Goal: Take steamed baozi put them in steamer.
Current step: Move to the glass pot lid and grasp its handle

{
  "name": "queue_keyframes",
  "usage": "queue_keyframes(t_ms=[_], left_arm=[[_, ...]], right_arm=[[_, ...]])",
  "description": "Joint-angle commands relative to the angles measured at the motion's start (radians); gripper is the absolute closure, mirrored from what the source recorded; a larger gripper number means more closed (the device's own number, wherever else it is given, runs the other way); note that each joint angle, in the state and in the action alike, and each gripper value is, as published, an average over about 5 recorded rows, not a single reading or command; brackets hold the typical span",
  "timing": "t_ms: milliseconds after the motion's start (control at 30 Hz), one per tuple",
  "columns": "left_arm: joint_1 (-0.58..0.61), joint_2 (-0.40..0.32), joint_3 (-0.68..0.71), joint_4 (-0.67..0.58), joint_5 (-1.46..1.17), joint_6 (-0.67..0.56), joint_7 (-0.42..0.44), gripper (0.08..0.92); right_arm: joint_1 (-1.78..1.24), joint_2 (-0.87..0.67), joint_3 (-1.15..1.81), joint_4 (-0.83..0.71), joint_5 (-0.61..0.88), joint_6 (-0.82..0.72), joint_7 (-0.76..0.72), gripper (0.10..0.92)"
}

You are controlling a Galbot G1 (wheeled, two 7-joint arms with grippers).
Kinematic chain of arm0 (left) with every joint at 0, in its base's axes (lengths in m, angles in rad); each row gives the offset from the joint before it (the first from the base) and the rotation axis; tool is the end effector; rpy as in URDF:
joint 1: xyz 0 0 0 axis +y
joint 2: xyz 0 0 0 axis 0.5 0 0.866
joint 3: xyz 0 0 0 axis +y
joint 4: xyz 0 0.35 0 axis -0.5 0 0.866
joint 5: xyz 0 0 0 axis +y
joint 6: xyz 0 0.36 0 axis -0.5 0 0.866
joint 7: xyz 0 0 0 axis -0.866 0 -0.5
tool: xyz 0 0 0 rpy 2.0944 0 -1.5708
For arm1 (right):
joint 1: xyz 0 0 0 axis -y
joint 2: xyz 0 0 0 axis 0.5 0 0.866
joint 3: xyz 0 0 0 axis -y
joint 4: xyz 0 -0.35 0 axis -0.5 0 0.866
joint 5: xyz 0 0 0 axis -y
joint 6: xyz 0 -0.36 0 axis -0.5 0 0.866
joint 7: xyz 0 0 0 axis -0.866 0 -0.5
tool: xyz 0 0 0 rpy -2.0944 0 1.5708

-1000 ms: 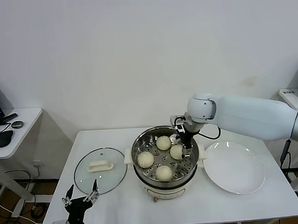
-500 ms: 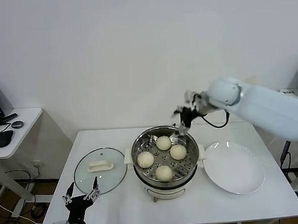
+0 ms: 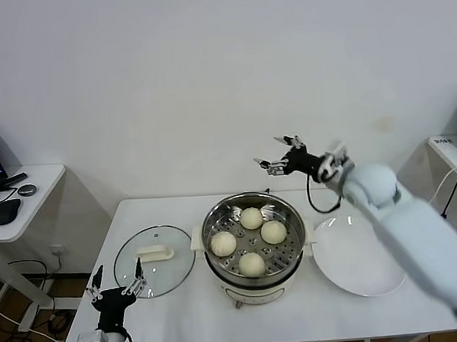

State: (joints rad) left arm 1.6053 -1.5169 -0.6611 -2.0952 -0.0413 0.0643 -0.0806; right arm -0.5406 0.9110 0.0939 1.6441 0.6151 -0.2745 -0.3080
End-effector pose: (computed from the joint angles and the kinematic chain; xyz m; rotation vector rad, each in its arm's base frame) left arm 0.1733 0.0518 -0.3053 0.2647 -3.0386 -0.1167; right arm 0.4540 -0.0802 -0.1454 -1.0074 2.9582 -0.2749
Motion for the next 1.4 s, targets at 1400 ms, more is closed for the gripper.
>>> queue_keyframes(t_ms=[1400], left_arm=[[-0.359,0.212,0.265,0.590,1.453,0.198,-0.052,0.177]], right_arm=[[-0.865,0.444,0.801,0.174,-0.145,0.212,0.232,0.203]])
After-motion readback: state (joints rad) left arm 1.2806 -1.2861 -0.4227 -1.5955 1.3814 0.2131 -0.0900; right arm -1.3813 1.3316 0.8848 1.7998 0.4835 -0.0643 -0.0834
